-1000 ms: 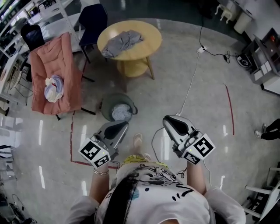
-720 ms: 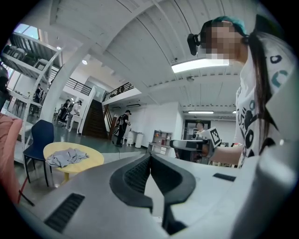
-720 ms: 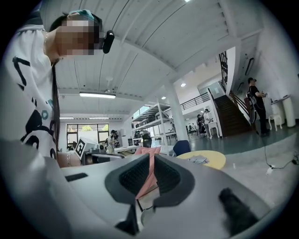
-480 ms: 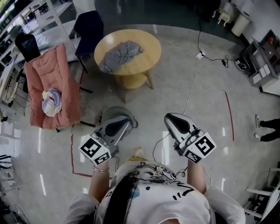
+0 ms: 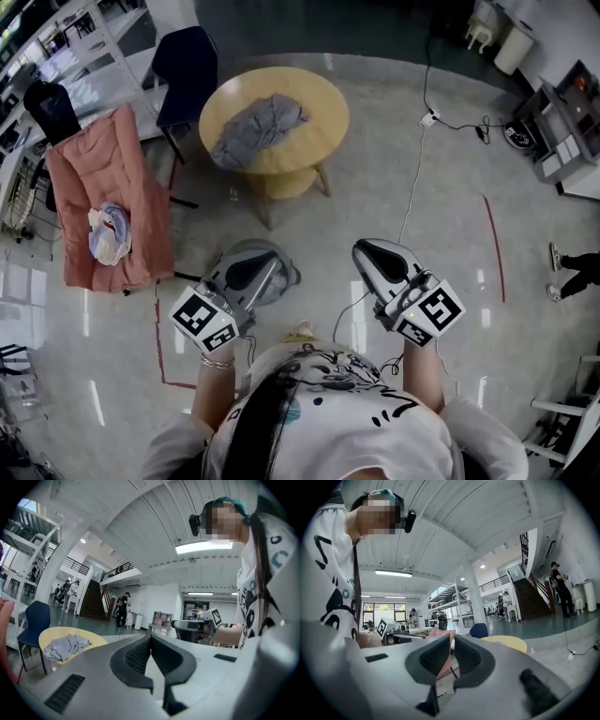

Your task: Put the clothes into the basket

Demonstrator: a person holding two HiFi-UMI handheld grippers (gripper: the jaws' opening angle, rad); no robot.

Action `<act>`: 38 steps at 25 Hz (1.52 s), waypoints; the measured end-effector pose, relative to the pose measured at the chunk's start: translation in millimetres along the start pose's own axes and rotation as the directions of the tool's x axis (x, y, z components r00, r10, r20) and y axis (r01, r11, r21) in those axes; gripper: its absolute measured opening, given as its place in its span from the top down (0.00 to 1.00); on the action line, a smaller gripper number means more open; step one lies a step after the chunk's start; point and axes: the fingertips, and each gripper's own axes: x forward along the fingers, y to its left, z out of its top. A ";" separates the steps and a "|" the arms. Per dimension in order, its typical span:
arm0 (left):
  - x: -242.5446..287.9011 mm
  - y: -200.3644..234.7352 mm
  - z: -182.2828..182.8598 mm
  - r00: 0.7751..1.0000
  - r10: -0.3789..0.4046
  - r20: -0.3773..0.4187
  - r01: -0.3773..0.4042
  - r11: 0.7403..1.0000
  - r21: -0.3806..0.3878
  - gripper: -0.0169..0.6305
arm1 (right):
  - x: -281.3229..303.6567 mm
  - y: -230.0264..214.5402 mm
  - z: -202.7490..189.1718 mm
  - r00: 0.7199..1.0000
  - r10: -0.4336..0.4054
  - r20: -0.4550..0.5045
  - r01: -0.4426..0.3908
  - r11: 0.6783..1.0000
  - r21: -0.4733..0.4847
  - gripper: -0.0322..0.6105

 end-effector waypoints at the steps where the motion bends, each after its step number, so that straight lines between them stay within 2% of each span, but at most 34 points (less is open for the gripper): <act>1: 1.0 5.2 -0.1 1.000 -0.003 -0.002 0.003 1.000 0.000 0.95 | 3.9 -2.4 -0.6 1.000 -0.004 0.000 0.004 1.000 0.001 0.90; 6: 7.5 27.9 -3.6 1.000 -0.008 -0.011 0.008 1.000 -0.006 0.95 | 16.5 -12.2 -9.2 1.000 -0.030 -0.006 0.030 0.999 0.018 0.90; 10: 12.2 34.2 -7.4 1.000 -0.009 -0.016 0.008 1.000 -0.025 0.95 | 15.5 -15.6 -17.7 0.998 -0.034 -0.048 0.035 0.999 0.022 0.90; 14: 19.5 39.0 -8.5 1.000 0.001 -0.013 -0.001 0.999 -0.033 0.95 | 17.5 -31.0 -13.0 0.998 -0.040 -0.042 0.041 0.999 0.022 0.90; 20: 35.8 56.0 -7.2 0.999 0.041 -0.025 -0.042 0.998 -0.040 0.95 | 34.0 -54.2 -10.5 0.999 0.009 -0.048 -0.008 1.000 0.019 0.90; 26: 73.2 79.4 8.9 0.996 0.087 -0.008 -0.087 0.996 -0.029 0.95 | 48.2 -97.6 1.5 0.998 0.046 -0.044 -0.045 0.999 0.014 0.90; 38: 133.4 98.0 28.6 0.985 0.171 0.011 -0.171 0.985 -0.013 0.95 | 59.9 -169.9 24.3 0.990 0.133 -0.035 -0.134 0.991 -0.012 0.90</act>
